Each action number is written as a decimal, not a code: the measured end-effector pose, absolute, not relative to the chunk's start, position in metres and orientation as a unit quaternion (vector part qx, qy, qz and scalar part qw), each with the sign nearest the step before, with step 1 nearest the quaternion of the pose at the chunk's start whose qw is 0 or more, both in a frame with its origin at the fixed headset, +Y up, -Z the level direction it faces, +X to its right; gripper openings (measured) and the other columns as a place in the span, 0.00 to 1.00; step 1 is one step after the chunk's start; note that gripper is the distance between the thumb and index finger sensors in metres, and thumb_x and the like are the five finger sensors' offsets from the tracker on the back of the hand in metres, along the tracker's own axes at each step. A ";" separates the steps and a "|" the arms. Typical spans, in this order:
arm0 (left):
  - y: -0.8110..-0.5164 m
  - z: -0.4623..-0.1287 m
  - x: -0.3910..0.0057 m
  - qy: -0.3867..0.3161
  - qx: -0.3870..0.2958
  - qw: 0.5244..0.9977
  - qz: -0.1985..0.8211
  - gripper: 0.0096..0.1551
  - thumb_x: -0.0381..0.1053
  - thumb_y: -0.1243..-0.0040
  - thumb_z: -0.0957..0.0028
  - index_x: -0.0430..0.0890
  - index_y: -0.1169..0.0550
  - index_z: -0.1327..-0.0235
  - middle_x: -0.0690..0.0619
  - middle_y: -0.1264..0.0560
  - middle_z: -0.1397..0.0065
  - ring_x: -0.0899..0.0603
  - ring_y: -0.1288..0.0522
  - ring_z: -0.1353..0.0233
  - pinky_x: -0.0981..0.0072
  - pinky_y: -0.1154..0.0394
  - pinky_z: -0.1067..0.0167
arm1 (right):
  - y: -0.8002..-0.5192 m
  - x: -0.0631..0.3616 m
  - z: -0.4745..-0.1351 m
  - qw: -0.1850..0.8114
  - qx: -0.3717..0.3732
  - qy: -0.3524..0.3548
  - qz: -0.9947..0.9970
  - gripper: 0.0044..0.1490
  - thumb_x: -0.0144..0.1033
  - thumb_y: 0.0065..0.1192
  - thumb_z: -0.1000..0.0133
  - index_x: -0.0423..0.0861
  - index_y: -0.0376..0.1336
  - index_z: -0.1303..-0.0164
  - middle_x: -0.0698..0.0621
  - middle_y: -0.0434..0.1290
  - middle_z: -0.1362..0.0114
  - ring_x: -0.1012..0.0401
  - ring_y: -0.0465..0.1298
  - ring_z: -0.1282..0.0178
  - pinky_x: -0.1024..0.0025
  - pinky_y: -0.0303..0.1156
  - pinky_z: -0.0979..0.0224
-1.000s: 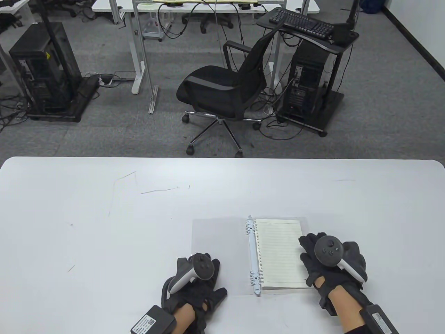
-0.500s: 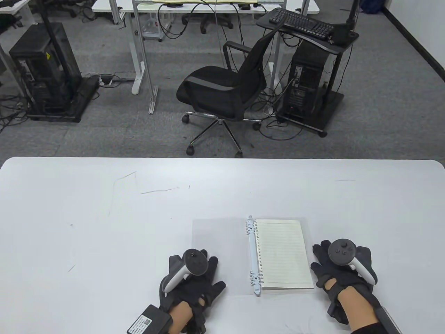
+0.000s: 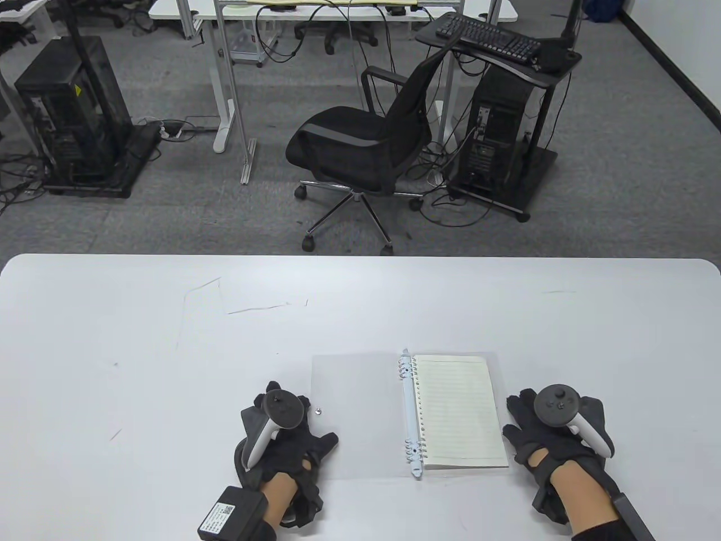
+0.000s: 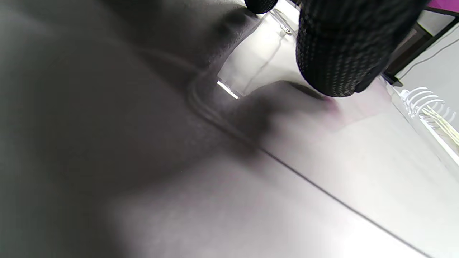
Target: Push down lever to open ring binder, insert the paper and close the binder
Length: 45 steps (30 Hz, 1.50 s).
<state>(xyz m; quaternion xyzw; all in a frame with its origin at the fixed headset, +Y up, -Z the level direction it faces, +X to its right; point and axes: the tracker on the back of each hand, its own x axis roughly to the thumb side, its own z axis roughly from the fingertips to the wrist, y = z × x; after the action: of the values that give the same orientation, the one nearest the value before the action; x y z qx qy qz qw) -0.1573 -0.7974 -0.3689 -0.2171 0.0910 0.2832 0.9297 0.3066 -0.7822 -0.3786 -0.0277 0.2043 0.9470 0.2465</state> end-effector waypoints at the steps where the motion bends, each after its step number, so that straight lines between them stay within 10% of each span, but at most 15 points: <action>1: -0.797 -0.369 -0.158 0.093 -0.215 0.929 0.288 0.58 0.67 0.31 0.55 0.57 0.54 0.25 0.53 0.83 0.26 0.36 0.81 0.22 0.40 0.73 0.30 | -0.782 0.307 -0.379 0.247 -0.028 0.205 0.947 0.43 0.48 0.53 0.40 0.50 0.44 0.16 0.49 0.35 0.10 0.42 0.31 0.17 0.30 0.33 0.28; 10: -0.796 -0.375 -0.163 0.138 -0.212 0.895 0.366 0.57 0.58 0.19 0.55 0.52 0.46 0.24 0.48 0.75 0.19 0.34 0.79 0.22 0.40 0.73 0.32 | -0.782 0.306 -0.380 0.253 -0.028 0.212 0.944 0.43 0.49 0.52 0.40 0.50 0.44 0.16 0.49 0.35 0.10 0.42 0.31 0.17 0.30 0.33 0.28; 15: -0.788 -0.371 -0.165 0.155 -0.199 0.909 0.333 0.31 0.62 0.25 0.53 0.58 0.29 0.40 0.52 0.64 0.14 0.34 0.75 0.20 0.38 0.68 0.29 | -0.782 0.306 -0.380 0.257 -0.028 0.214 0.942 0.43 0.49 0.52 0.40 0.50 0.44 0.16 0.49 0.34 0.10 0.42 0.30 0.17 0.30 0.32 0.28; 21: -0.735 -0.371 -0.157 0.114 -0.192 0.865 0.450 0.21 0.65 0.31 0.49 0.58 0.20 0.48 0.52 0.35 0.16 0.33 0.32 0.19 0.38 0.35 0.28 | -0.782 0.307 -0.380 0.265 -0.027 0.218 0.939 0.43 0.49 0.52 0.40 0.50 0.44 0.16 0.49 0.34 0.10 0.42 0.30 0.17 0.31 0.31 0.29; 30: -0.686 -0.390 -0.038 -0.032 -0.219 0.833 0.508 0.20 0.66 0.34 0.47 0.58 0.21 0.47 0.53 0.33 0.18 0.48 0.12 0.49 0.58 0.18 0.51 | -0.782 0.312 -0.380 0.290 -0.032 0.220 0.931 0.41 0.46 0.51 0.40 0.51 0.46 0.16 0.52 0.36 0.10 0.44 0.30 0.17 0.33 0.31 0.28; 45: -0.738 -0.411 0.108 -0.030 -0.268 0.910 0.315 0.20 0.64 0.34 0.46 0.57 0.22 0.47 0.52 0.38 0.16 0.47 0.15 0.42 0.55 0.20 0.45 | -0.781 0.318 -0.382 0.319 -0.033 0.236 0.917 0.40 0.44 0.50 0.40 0.50 0.46 0.16 0.52 0.35 0.10 0.45 0.29 0.17 0.35 0.29 0.29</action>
<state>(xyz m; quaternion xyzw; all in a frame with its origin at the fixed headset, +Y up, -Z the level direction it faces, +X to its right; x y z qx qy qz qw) 0.1084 -0.7381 -0.4111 -0.2681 -0.0297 0.3145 0.9101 0.3177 -0.7812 -0.3819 -0.0332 0.2357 0.9173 0.3193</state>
